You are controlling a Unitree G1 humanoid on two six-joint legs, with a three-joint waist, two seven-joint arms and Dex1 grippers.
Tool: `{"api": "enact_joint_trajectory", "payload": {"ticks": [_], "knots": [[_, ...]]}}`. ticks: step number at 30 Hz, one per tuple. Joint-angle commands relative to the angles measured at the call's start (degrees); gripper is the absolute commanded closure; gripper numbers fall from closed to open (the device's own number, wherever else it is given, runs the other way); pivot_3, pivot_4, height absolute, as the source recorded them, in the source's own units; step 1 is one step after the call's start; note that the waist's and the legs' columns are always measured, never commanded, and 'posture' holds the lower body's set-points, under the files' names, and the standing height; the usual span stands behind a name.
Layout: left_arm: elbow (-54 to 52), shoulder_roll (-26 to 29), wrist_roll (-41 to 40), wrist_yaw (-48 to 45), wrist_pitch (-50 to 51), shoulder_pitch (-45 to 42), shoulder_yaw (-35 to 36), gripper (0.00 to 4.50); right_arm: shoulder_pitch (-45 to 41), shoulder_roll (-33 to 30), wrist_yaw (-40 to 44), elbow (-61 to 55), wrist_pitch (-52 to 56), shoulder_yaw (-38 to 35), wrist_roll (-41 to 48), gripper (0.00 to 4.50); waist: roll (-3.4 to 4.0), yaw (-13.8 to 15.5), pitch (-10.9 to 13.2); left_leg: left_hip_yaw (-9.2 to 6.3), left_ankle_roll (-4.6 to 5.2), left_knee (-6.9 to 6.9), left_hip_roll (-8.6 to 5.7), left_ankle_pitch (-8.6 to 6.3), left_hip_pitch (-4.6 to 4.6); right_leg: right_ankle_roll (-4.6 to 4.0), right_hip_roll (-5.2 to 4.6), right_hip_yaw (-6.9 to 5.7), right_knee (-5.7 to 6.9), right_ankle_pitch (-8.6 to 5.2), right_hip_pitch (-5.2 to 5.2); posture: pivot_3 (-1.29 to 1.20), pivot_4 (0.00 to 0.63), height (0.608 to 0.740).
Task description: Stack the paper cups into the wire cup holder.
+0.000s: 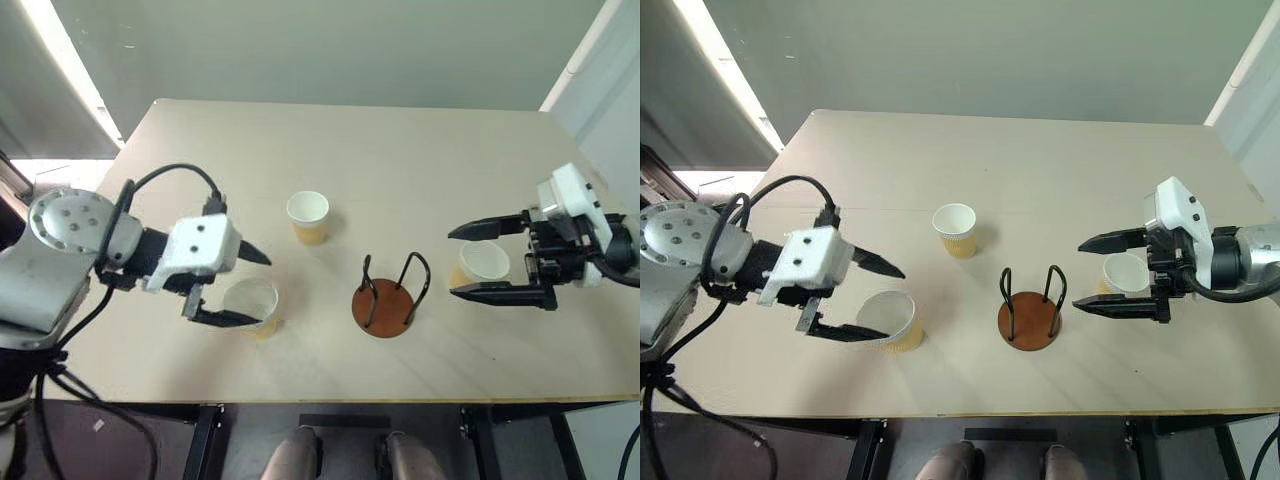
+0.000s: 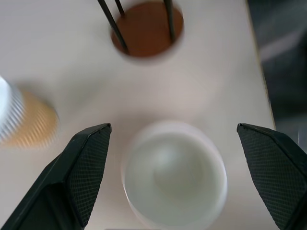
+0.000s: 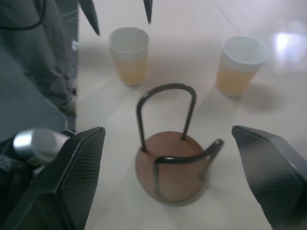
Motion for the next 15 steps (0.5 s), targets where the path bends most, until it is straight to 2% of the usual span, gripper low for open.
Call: {"api": "enact_joint_trajectory", "payload": {"ticks": [1, 7, 15], "knots": [[-2.64, 2.98, 3.88, -0.16, -2.39, 1.52, -0.42, 0.0, -0.59, -1.6, 1.27, -1.0, 1.13, -2.25, 2.99, 0.04, 0.0, 0.02, 0.0, 0.0, 0.0, 0.0, 0.0, 0.0, 0.0, -0.01, 0.0, 0.0, 0.0, -0.01, 0.0, 0.0, 0.15, 0.74], [-4.84, 4.76, 6.81, 0.61, -3.09, 5.34, -0.99, 0.0, -0.94, -2.56, 1.56, -1.19, 1.87, -2.31, 4.58, 0.04, 0.0, -0.01, 0.0, -0.01, -0.03, -0.08, 0.0, -0.02, 0.03, -0.06, -0.01, 0.01, 0.03, -0.04, 0.0, 0.0, 0.15, 0.74], [-4.33, 2.36, 9.92, 1.01, -4.38, 5.3, -4.59, 0.0, -2.49, -2.36, 1.22, -0.9, 1.47, -0.87, 3.84, 0.04, -0.01, -0.02, 0.0, 0.0, -0.12, -0.25, 0.02, -0.05, 0.14, -0.17, -0.01, 0.0, 0.09, -0.1, -0.01, 0.0, 0.15, 0.74]]}}
